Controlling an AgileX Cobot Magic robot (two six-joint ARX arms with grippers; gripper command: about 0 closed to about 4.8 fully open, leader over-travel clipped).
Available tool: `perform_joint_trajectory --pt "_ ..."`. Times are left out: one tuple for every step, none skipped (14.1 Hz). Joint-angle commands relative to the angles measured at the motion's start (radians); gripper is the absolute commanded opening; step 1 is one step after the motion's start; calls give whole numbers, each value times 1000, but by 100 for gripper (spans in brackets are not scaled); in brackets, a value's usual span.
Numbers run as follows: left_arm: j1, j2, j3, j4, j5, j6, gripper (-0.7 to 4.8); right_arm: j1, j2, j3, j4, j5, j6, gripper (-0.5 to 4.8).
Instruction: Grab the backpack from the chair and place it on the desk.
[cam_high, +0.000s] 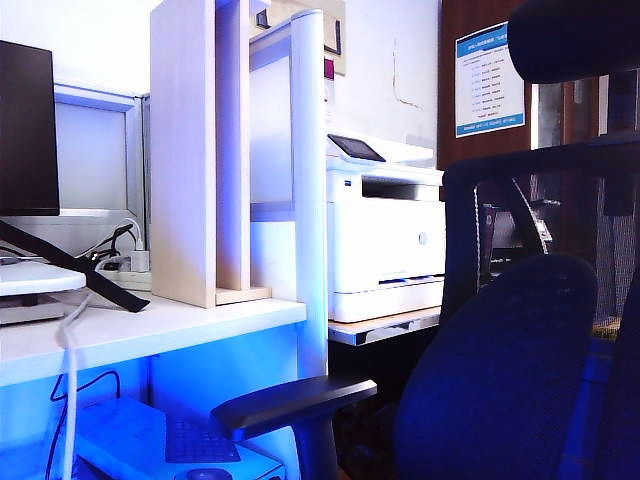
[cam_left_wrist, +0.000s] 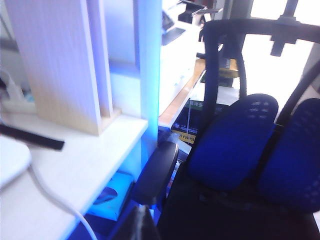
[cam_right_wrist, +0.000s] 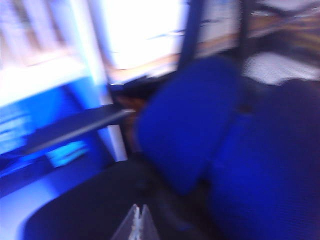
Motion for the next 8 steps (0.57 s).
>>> perform_joint_trajectory --pt "1 -22 -120 138 -22 -36 -5 0 0 5 4 35 -21 -8" --pt "1 -24 -171 172 -40 -43 -5 0 0 4 3 36 -24 -8" --pt "1 -25 -232 207 -67 -43 -5 0 0 2 2 36 -29 -8" --pt "1 -25 -281 241 -70 -48 -5 0 -1 -6 6 35 -29 -8" --pt "1 -25 -343 297 -89 -52 -5 3 -1 -24 7 32 -29 -8" --pt "1 -25 -401 357 -119 -52 -5 3 -1 -47 10 26 -33 -8" --pt "1 -25 -441 408 -137 -52 -5 3 -1 -67 23 23 -42 -8" --pt "1 -25 -472 450 -137 -51 -5 3 -1 -80 34 20 -45 -8"
